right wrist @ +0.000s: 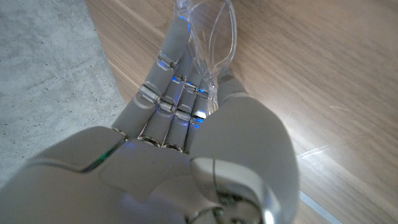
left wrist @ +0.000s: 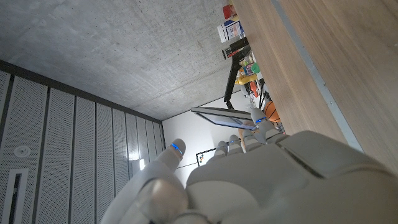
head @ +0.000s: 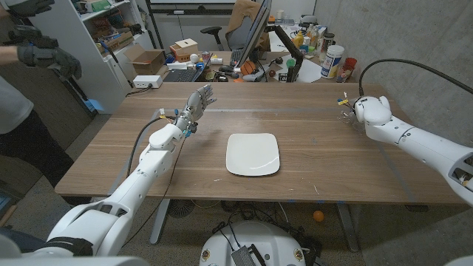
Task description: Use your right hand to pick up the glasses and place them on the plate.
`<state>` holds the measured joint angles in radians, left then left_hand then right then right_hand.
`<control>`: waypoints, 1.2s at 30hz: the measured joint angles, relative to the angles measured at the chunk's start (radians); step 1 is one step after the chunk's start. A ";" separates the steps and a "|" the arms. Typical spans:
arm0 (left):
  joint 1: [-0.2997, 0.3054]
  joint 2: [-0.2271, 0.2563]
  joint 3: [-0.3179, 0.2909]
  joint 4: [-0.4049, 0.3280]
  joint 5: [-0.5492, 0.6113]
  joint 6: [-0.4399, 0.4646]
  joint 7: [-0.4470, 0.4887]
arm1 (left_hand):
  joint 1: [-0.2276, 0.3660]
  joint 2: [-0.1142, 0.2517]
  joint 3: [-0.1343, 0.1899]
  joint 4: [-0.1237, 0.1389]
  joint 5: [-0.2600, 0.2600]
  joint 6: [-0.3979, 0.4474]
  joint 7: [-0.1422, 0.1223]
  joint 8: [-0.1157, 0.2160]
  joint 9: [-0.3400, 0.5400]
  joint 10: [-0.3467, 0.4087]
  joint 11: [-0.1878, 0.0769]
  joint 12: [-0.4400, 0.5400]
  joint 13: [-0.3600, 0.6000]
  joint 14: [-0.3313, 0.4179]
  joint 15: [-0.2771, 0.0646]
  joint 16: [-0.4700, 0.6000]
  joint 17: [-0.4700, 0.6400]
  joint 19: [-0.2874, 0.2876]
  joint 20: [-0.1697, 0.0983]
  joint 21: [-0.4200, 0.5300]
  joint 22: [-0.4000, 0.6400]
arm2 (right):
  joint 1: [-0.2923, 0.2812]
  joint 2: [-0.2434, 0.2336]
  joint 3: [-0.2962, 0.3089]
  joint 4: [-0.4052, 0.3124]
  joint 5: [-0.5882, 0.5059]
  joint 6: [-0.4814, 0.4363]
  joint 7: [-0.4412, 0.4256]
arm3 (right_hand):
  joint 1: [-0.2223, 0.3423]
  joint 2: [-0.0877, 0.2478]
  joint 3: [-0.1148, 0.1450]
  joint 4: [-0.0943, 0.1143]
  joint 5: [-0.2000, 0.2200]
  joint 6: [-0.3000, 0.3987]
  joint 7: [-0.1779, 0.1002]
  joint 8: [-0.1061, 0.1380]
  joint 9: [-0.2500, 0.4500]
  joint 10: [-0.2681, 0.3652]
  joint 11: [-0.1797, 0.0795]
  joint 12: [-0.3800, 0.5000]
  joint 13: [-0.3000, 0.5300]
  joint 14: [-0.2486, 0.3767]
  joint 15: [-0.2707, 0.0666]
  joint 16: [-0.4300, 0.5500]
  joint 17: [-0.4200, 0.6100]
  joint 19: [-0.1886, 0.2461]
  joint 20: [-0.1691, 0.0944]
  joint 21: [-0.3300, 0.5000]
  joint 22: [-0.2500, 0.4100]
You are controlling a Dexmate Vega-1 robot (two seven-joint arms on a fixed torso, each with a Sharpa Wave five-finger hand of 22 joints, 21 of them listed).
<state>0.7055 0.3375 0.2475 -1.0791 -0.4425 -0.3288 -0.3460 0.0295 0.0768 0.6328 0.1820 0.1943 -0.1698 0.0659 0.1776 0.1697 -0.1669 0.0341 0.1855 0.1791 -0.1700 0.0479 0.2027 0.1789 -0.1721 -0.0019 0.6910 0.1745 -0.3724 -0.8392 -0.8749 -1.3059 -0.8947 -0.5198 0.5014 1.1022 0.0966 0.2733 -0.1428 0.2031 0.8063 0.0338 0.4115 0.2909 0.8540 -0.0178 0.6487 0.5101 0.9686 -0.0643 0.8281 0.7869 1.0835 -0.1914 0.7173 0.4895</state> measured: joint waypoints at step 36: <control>0.007 0.001 -0.006 -0.002 -0.007 -0.013 -0.017 | 0.000 0.000 0.000 0.000 0.000 0.000 0.000 0.000 0.000 0.000 0.000 0.000 0.000 0.000 0.000 0.000 0.000 0.000 0.000 -0.011 0.000 | -0.077 -0.078 0.085 -0.185 -0.026 -0.022 -0.078 | 0.000 0.000 0.006 0.019 -0.012 0.034 -0.001 0.018 0.022 0.004 0.004 0.037 0.058 0.045 -0.024 -0.070 0.129 -0.004 0.004 0.063 -0.012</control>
<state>0.7125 0.3386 0.2412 -1.0806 -0.4492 -0.3418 -0.3630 0.0295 0.0768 0.6328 0.1820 0.1943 -0.1698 0.0659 0.1775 0.1696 -0.1669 0.0341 0.1855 0.1791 -0.1700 0.0479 0.2028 0.1789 -0.1721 -0.0019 0.6803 0.1744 -0.4498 -0.9173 -0.7904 -1.4905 -0.9211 -0.5413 0.4236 1.1023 0.0965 0.2790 -0.1236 0.1915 0.8398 0.0323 0.4293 0.3133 0.8577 -0.0136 0.6853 0.5682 1.0136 -0.0881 0.7576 0.9162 1.0795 -0.1875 0.7806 0.4770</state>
